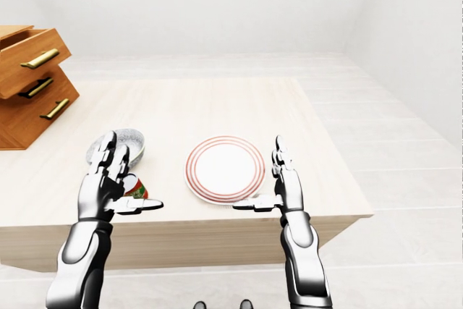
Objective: Put the bowl on the plate.
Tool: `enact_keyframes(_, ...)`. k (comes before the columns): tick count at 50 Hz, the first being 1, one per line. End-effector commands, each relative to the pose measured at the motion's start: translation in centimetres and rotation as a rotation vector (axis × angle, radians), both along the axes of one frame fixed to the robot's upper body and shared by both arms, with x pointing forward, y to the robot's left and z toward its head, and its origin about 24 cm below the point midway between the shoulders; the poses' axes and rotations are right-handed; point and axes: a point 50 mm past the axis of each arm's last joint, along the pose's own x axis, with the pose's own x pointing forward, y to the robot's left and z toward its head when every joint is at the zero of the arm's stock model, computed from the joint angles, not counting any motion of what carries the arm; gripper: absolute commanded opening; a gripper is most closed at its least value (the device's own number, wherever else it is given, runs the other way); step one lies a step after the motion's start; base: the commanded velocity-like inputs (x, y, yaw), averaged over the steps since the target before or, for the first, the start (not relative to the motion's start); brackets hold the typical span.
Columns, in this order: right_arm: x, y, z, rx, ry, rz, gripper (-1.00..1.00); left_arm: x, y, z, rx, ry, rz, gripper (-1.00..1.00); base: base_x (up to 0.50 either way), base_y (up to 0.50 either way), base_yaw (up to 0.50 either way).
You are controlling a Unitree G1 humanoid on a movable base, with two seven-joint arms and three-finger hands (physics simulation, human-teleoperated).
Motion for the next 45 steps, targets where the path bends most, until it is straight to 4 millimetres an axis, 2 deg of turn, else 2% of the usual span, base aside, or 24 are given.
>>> enact_keyframes(1, -0.1, 0.0, 0.1, -0.001, -0.005, 0.001, 1.00, -0.1, 0.4, 0.5, 0.000, -0.022, 0.005, 1.00, 0.00, -0.48, 0.00)
enact_keyframes(14, 0.0, 0.1, 0.2, -0.012, -0.009, 0.001, 1.00, -0.2, 0.4, 0.7, 0.010, -0.028, 0.008, 1.00, 0.00, -0.45, 0.00)
enact_keyframes(19, -0.1, 0.1, 0.4, -0.019, -0.017, 0.002, 1.00, -0.4, 0.5, 0.9, 0.011, -0.037, 0.010, 1.00, 0.00, 0.00, 0.00)
enact_keyframes(20, -0.1, 0.2, 0.4, -0.019, -0.017, 0.003, 1.00, -0.4, 0.6, 0.1, 0.005, -0.002, 0.010, 1.00, 0.00, 0.00, 0.00)
enact_keyframes(23, -0.1, 0.3, 0.4, -0.015, -0.015, 0.014, 1.00, -0.4, 0.7, 0.9, 0.010, -0.038, 0.016, 1.00, 0.00, 0.00, 0.00)
enact_keyframes(34, -0.2, 0.5, 0.2, -0.024, -0.009, 0.022, 1.00, -0.5, 0.9, 0.8, 0.010, -0.033, 0.020, 1.00, 0.00, 0.00, 0.00)
enact_keyframes(39, -0.3, 0.5, 0.2, -0.023, -0.011, 0.023, 1.00, -0.5, 0.9, 0.7, 0.008, -0.029, 0.021, 1.00, 0.08, 0.37, 0.00)
enact_keyframes(40, -0.3, 0.5, 0.2, -0.023, -0.013, 0.022, 1.00, -0.5, 0.9, -0.4, 0.001, 0.018, 0.019, 1.00, 0.08, 0.50, 0.00)
enact_keyframes(43, -0.3, 0.5, 0.2, -0.021, -0.015, 0.022, 1.00, -0.4, 0.9, -1.2, -0.005, 0.052, 0.019, 1.00, 0.08, 0.50, 0.00)
enact_keyframes(44, -0.3, 0.4, 0.2, -0.020, -0.015, 0.023, 1.00, -0.4, 0.9, -1.2, -0.005, 0.052, 0.019, 1.00, 0.08, 0.50, 0.00)
enact_keyframes(45, -0.3, 0.4, 0.2, -0.018, -0.017, 0.022, 1.00, -0.4, 1.0, 0.0, 0.003, -0.001, 0.020, 1.00, 0.08, 0.50, 0.00)
